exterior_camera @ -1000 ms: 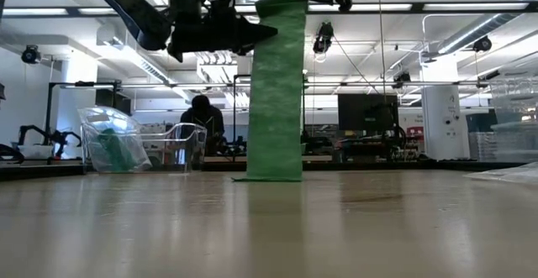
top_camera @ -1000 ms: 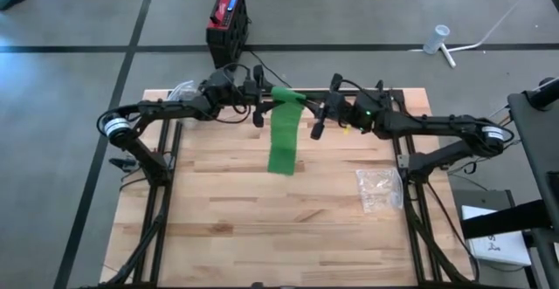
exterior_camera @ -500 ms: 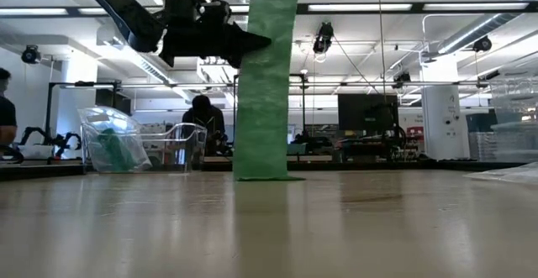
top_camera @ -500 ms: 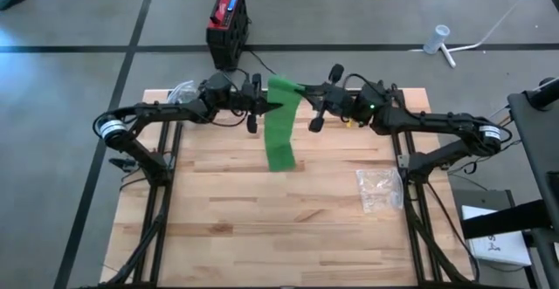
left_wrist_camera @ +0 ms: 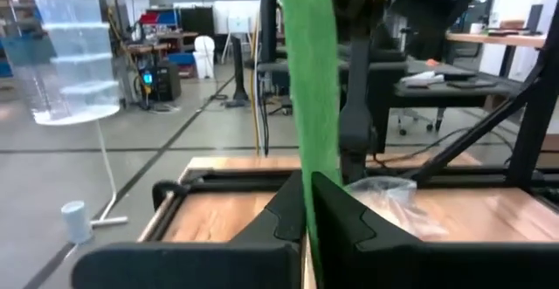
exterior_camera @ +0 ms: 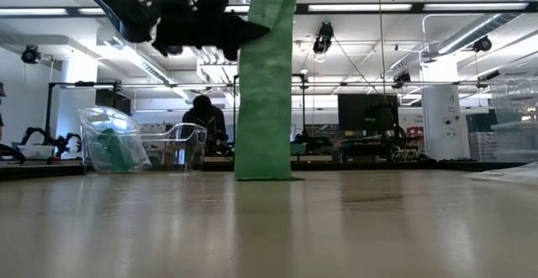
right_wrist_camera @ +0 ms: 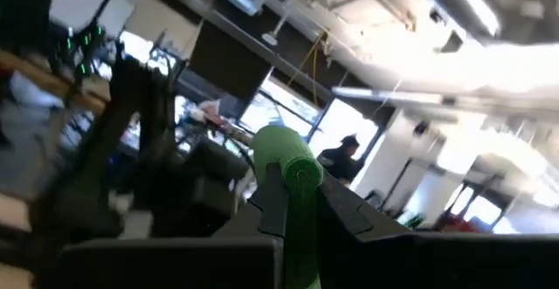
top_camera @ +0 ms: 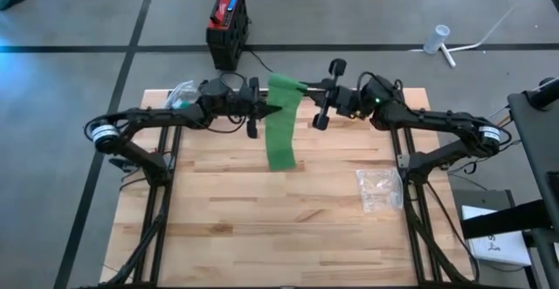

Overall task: Roll bandage
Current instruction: Roll the green bandage

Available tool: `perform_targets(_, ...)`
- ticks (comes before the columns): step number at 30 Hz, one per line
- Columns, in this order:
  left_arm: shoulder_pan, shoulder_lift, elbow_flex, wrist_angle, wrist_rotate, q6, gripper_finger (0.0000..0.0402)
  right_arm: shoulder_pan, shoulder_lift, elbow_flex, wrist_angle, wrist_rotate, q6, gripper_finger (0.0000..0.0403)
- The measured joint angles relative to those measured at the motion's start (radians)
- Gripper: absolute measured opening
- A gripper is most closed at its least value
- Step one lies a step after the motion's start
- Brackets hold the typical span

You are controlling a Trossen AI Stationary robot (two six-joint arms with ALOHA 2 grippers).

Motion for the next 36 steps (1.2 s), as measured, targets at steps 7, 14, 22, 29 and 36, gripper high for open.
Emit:
perform_targets(7, -0.007, -0.139, 0.021, -0.213, -0.025, 0.129, 0.0078, 0.023, -0.021, 0.008, -0.009, -0.024, -0.174, 0.0018)
perform_targets(14, -0.006, -0.316, 0.024, -0.261, -0.027, 0.094, 0.0185, 0.023, -0.054, 0.010, -0.048, -0.083, -0.247, 0.0018)
perform_targets(22, -0.042, -0.405, 0.116, -0.268, -0.026, 0.060, 0.0278, 0.023, -0.060, 0.010, -0.124, -0.145, -0.183, 0.0018)
perform_targets(29, -0.106, -0.309, 0.204, -0.277, -0.025, 0.174, 0.0304, 0.021, -0.060, 0.010, -0.153, -0.127, -0.157, 0.0018)
perform_targets(36, -0.100, -0.176, 0.340, -0.415, -0.021, 0.186, 0.0288, 0.020, -0.059, 0.010, -0.179, -0.114, -0.112, 0.0018)
